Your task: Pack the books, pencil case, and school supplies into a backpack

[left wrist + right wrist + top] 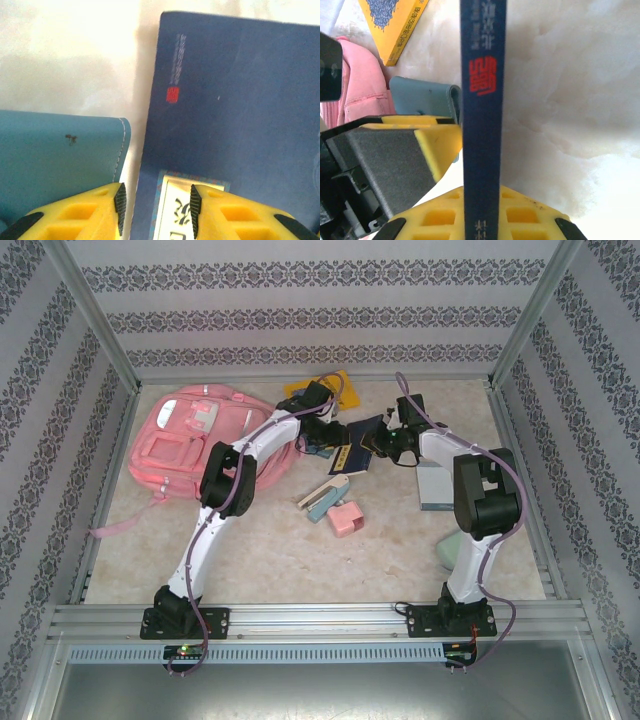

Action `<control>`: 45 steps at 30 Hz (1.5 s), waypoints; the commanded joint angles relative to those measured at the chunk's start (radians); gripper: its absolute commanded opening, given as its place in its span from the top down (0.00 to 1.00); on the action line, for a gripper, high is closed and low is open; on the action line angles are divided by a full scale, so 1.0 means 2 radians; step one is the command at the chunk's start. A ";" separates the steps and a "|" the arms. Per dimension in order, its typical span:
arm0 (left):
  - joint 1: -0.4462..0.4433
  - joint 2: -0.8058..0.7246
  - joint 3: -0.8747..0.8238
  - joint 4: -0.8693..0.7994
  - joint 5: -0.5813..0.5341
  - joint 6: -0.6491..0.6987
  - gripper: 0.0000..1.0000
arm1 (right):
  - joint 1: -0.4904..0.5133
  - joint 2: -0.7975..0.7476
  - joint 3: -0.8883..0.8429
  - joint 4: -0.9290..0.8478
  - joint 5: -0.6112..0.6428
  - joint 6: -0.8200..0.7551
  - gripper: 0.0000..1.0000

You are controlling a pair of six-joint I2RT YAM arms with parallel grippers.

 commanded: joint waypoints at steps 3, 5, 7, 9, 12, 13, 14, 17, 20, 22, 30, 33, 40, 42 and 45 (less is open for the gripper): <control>0.017 -0.079 0.015 -0.077 -0.048 0.042 0.55 | -0.007 -0.045 0.000 0.011 -0.001 -0.008 1.00; 0.025 -0.100 0.013 -0.099 -0.074 0.058 0.55 | -0.007 -0.054 -0.003 0.018 -0.007 -0.004 1.00; 0.034 -0.122 0.001 -0.114 -0.093 0.074 0.54 | -0.007 -0.062 -0.006 0.024 -0.012 0.000 1.00; 0.041 -0.149 -0.024 -0.120 -0.106 0.093 0.54 | -0.007 -0.071 -0.010 0.033 -0.014 0.006 1.00; 0.047 -0.182 -0.061 -0.129 -0.154 0.118 0.53 | -0.006 -0.082 -0.017 0.045 -0.018 0.014 1.00; 0.051 -0.192 -0.077 -0.132 -0.172 0.126 0.54 | -0.006 -0.086 -0.020 0.049 -0.019 0.017 1.00; 0.055 -0.201 -0.090 -0.135 -0.190 0.132 0.54 | -0.005 -0.089 -0.020 0.052 -0.021 0.019 1.00; 0.071 -0.215 -0.124 -0.146 -0.227 0.146 0.55 | -0.001 -0.095 -0.021 0.056 -0.024 0.025 1.00; 0.082 -0.221 -0.148 -0.154 -0.250 0.165 0.55 | 0.005 -0.099 -0.021 0.056 -0.025 0.027 1.00; 0.083 -0.219 -0.160 -0.158 -0.253 0.174 0.55 | 0.008 -0.100 -0.021 0.058 -0.025 0.029 1.00; 0.082 -0.209 -0.200 -0.162 -0.291 0.189 0.54 | 0.019 -0.097 -0.017 0.060 -0.026 0.034 1.00; 0.082 -0.203 -0.210 -0.161 -0.290 0.196 0.55 | 0.024 -0.095 -0.015 0.063 -0.026 0.037 1.00; 0.082 -0.201 -0.231 -0.151 -0.309 0.194 0.88 | 0.036 -0.096 -0.010 0.076 -0.028 0.052 1.00; 0.082 -0.217 -0.232 -0.145 -0.320 0.187 1.00 | 0.040 -0.096 -0.014 0.092 -0.028 0.064 1.00; 0.083 -0.255 -0.233 -0.130 -0.325 0.177 1.00 | 0.047 -0.099 -0.033 0.147 -0.027 0.096 1.00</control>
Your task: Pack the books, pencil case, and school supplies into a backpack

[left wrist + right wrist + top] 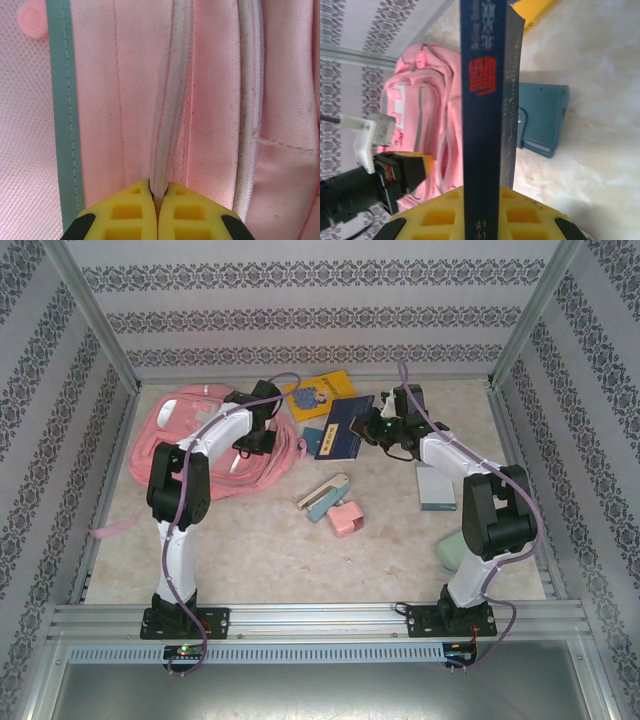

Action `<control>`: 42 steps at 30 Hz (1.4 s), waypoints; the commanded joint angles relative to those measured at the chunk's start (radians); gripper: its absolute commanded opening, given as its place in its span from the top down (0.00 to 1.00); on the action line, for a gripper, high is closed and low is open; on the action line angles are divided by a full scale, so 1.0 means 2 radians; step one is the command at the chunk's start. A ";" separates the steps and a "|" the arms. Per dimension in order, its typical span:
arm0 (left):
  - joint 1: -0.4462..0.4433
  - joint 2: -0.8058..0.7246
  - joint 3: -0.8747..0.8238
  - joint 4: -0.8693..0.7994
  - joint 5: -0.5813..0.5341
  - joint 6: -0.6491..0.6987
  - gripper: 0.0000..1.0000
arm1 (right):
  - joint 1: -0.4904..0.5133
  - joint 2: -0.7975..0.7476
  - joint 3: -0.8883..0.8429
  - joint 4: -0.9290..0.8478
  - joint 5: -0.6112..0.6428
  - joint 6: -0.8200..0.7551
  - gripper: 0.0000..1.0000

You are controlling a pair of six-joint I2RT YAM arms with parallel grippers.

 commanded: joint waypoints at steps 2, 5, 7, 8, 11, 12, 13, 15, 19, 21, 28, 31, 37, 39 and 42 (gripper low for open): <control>0.003 -0.068 0.006 0.005 -0.019 -0.013 1.00 | 0.014 -0.017 -0.024 0.117 -0.009 0.059 1.00; 0.008 -0.101 0.022 0.008 0.009 -0.014 1.00 | 0.024 -0.008 -0.019 0.156 -0.012 0.086 1.00; 0.013 -0.122 0.032 0.009 0.034 -0.014 1.00 | 0.032 0.004 -0.006 0.170 -0.019 0.099 1.00; 0.016 -0.129 0.037 0.010 0.045 -0.015 1.00 | 0.036 0.011 0.001 0.181 -0.022 0.108 1.00; 0.030 -0.149 0.053 0.013 0.082 -0.021 1.00 | 0.046 0.033 0.011 0.220 -0.025 0.140 1.00; 0.036 -0.156 0.058 0.015 0.100 -0.025 1.00 | 0.050 0.042 0.016 0.234 -0.027 0.151 1.00; 0.045 -0.162 0.062 0.019 0.119 -0.030 1.00 | 0.054 0.050 0.022 0.245 -0.027 0.160 1.00; 0.067 -0.176 0.063 0.033 0.162 -0.043 1.00 | 0.065 0.066 0.036 0.258 -0.027 0.171 1.00; 0.103 -0.194 0.064 0.061 0.236 -0.057 1.00 | 0.091 0.098 0.071 0.268 -0.021 0.177 1.00; 0.113 -0.198 0.066 0.066 0.259 -0.057 1.00 | 0.103 0.118 0.089 0.275 -0.017 0.184 1.00; 0.154 -0.204 0.055 0.109 0.365 -0.103 1.00 | 0.149 0.199 0.165 0.298 0.010 0.212 1.00; 0.164 -0.202 0.057 0.124 0.397 -0.120 1.00 | 0.166 0.232 0.201 0.301 0.027 0.220 1.00; 0.167 -0.193 0.068 0.123 0.420 -0.131 1.00 | 0.195 0.315 0.297 0.309 0.038 0.251 1.00; 0.167 -0.192 0.066 0.124 0.424 -0.134 1.00 | 0.204 0.340 0.333 0.299 0.044 0.253 1.00; 0.167 -0.192 0.060 0.122 0.427 -0.136 1.00 | 0.219 0.378 0.395 0.263 0.054 0.243 1.00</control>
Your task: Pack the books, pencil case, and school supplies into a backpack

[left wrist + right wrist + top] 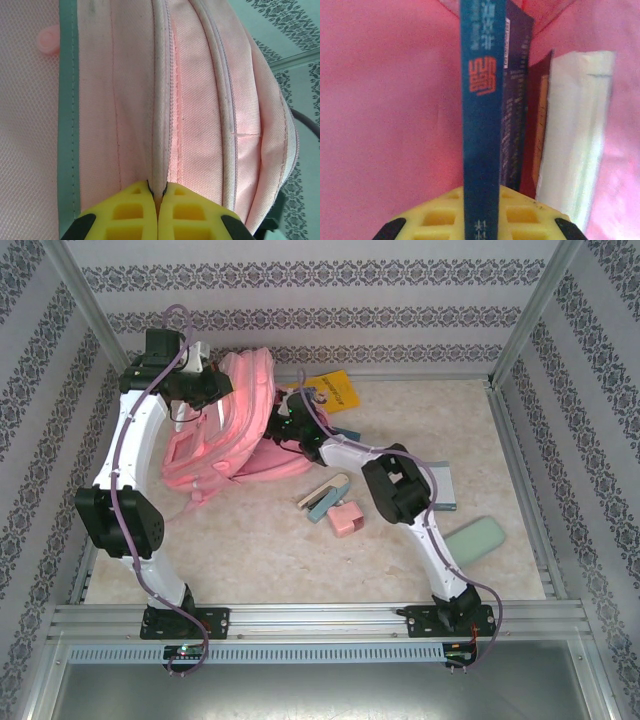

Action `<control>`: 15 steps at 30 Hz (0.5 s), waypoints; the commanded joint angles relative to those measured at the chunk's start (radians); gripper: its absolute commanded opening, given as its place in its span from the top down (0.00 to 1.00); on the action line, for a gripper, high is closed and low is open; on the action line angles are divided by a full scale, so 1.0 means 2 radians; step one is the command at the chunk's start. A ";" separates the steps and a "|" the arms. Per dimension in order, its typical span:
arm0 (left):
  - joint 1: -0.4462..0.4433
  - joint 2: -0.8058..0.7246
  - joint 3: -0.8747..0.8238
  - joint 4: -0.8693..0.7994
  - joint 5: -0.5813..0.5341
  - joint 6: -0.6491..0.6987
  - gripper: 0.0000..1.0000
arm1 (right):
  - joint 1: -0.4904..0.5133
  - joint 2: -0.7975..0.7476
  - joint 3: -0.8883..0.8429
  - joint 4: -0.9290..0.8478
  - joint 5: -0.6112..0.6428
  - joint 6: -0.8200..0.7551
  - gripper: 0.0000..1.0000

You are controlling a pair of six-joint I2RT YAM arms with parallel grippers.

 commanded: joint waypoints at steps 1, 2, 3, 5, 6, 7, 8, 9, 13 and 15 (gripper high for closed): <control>0.000 -0.017 0.016 0.071 0.043 -0.007 1.00 | 0.019 0.031 0.077 -0.020 0.019 -0.012 1.00; 0.000 -0.017 0.014 0.071 0.043 -0.007 1.00 | 0.023 0.042 0.100 -0.050 0.022 -0.025 1.00; 0.000 -0.018 0.014 0.070 0.042 -0.007 1.00 | 0.027 0.055 0.127 -0.082 0.026 -0.041 1.00; 0.000 -0.017 0.015 0.067 0.039 -0.005 1.00 | 0.034 0.076 0.168 -0.139 0.035 -0.065 0.96; 0.000 -0.016 0.017 0.065 0.037 -0.004 1.00 | 0.035 0.085 0.182 -0.157 0.039 -0.070 0.89; 0.000 -0.015 0.017 0.062 0.037 -0.001 1.00 | 0.036 0.092 0.194 -0.172 0.040 -0.073 0.87; 0.001 -0.013 0.019 0.060 0.037 0.000 1.00 | 0.036 0.097 0.204 -0.189 0.039 -0.076 0.84; 0.001 -0.012 0.019 0.059 0.038 0.001 1.00 | 0.035 0.098 0.209 -0.200 0.038 -0.081 0.76; 0.002 -0.008 0.023 0.054 0.035 0.008 1.00 | 0.028 0.073 0.182 -0.220 0.040 -0.104 0.63; 0.004 -0.007 0.023 0.052 0.034 0.010 1.00 | 0.023 0.051 0.151 -0.218 0.044 -0.111 0.58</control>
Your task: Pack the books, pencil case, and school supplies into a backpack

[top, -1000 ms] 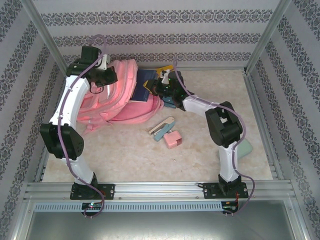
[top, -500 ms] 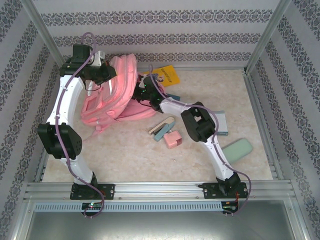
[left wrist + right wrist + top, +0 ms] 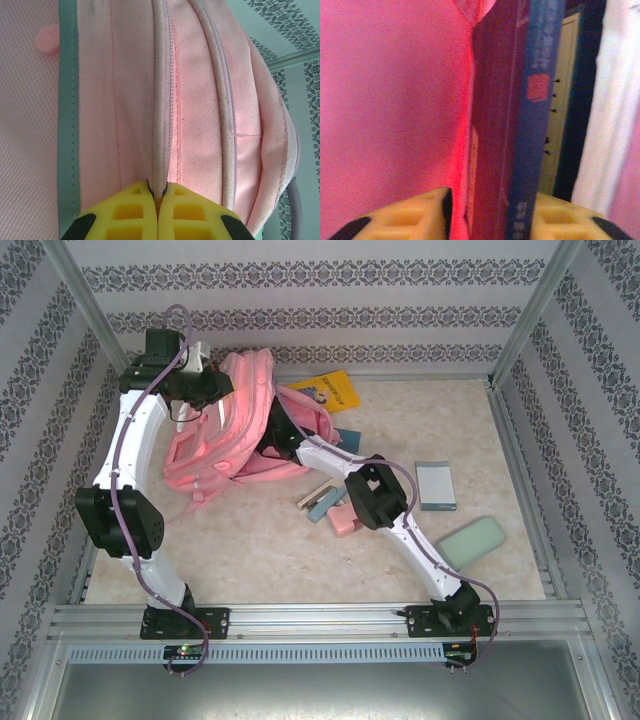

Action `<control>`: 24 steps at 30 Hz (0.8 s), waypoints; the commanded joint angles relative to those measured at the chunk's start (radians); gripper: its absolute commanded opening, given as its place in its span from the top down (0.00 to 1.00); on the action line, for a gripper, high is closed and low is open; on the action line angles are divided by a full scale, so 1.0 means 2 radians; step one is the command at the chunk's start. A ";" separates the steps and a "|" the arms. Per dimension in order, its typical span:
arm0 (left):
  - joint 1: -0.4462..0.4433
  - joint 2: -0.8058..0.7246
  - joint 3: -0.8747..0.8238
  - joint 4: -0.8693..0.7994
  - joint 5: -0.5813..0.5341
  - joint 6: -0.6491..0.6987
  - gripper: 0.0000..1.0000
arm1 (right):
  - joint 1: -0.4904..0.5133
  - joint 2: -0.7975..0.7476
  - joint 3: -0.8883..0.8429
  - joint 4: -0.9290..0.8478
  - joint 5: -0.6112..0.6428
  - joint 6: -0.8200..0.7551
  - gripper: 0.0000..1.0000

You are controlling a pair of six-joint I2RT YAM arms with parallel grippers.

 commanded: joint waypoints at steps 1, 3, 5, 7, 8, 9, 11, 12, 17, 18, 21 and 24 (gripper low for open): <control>0.006 -0.007 0.023 0.052 0.029 0.013 1.00 | -0.014 -0.049 -0.039 -0.019 0.015 -0.032 0.58; 0.009 -0.006 0.021 0.052 0.031 0.013 1.00 | -0.020 -0.068 -0.067 -0.020 0.019 -0.039 0.60; 0.011 -0.004 0.018 0.054 0.034 0.013 1.00 | -0.024 -0.083 -0.092 -0.021 0.026 -0.048 0.62; 0.012 -0.001 0.018 0.055 0.035 0.013 1.00 | -0.027 -0.090 -0.108 -0.022 0.027 -0.054 0.70; 0.012 0.001 0.017 0.056 0.037 0.013 1.00 | -0.028 -0.090 -0.111 -0.021 0.025 -0.054 0.73; 0.012 0.003 0.017 0.058 0.038 0.011 1.00 | -0.028 -0.087 -0.112 -0.021 0.024 -0.053 0.76; 0.012 0.006 0.018 0.061 0.041 0.009 1.00 | -0.027 -0.079 -0.106 -0.016 0.016 -0.046 0.88; 0.012 0.008 0.019 0.061 0.042 0.009 1.00 | -0.027 -0.071 -0.098 -0.018 0.011 -0.042 0.89; 0.012 0.010 0.021 0.058 0.043 0.011 1.00 | -0.020 -0.032 -0.051 -0.031 0.004 -0.034 0.87; 0.012 0.010 0.021 0.056 0.042 0.012 1.00 | -0.018 -0.022 -0.036 -0.036 0.001 -0.032 0.87; 0.012 0.009 0.018 0.044 0.030 0.022 1.00 | -0.015 0.012 0.017 -0.060 -0.019 -0.023 0.86; 0.012 0.007 0.016 0.021 -0.004 0.041 1.00 | -0.014 0.009 0.016 -0.061 -0.023 -0.025 0.83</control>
